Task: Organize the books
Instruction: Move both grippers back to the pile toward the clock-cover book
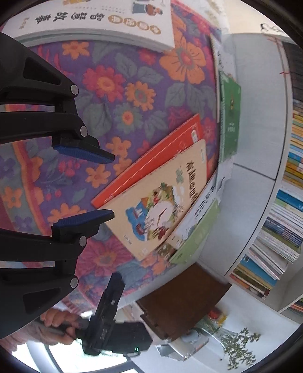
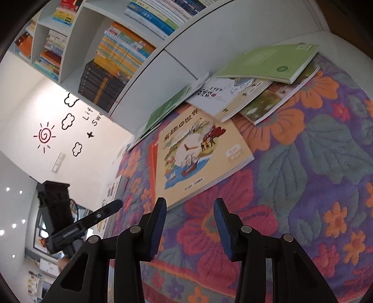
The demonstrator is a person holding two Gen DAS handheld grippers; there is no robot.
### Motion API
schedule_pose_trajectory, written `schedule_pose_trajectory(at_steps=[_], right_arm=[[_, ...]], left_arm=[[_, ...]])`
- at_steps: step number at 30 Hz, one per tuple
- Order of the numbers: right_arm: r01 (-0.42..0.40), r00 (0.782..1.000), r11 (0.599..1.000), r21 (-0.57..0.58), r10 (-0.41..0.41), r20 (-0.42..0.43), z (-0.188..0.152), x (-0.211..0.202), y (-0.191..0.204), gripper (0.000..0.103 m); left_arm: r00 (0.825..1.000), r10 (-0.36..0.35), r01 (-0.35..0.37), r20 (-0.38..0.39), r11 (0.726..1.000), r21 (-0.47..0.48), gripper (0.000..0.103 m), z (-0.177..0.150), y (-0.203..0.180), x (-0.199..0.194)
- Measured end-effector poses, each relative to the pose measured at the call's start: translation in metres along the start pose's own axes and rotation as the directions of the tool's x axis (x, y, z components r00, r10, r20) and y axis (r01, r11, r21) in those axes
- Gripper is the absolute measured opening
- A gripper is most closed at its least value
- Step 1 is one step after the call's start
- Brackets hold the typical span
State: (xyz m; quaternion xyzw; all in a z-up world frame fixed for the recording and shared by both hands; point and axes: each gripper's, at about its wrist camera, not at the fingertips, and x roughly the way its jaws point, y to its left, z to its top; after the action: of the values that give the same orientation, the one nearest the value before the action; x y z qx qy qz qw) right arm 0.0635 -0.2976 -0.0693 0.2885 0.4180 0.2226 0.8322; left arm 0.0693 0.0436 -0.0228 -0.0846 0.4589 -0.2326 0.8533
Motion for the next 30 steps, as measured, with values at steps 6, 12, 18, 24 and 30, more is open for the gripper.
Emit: schedule_pose_trajectory(at_steps=[6,12,18,24,30], right_arm=[[0.044,0.998,0.996,-0.084,-0.040,0.049,-0.005,-0.026,0.010,0.042],[0.030,0.997,0.994,-0.104,-0.023,0.071,-0.003,-0.065,0.010,0.042],[-0.048,0.995,0.988,-0.145,0.061,0.085,-0.017,-0.108,0.034,0.042],[-0.102,0.993,0.959,-0.263,0.115,0.037,-0.055,-0.122,0.078,0.042],[-0.036,0.998,0.947,-0.321,0.051,0.038,-0.073,-0.108,0.094,0.042]], left_arm=[[0.997,0.070,-0.070,0.040,0.997,0.012,0.039,-0.001,-0.001,-0.002],[0.992,0.078,-0.080,0.097,0.997,0.010,0.039,-0.008,-0.005,-0.012],[0.981,0.129,-0.147,0.144,0.982,0.116,0.039,-0.014,-0.019,-0.024],[0.970,0.170,-0.209,0.175,0.949,0.237,0.039,0.005,-0.031,-0.033],[0.963,0.147,-0.196,0.228,0.957,0.214,0.039,0.041,-0.032,-0.044]])
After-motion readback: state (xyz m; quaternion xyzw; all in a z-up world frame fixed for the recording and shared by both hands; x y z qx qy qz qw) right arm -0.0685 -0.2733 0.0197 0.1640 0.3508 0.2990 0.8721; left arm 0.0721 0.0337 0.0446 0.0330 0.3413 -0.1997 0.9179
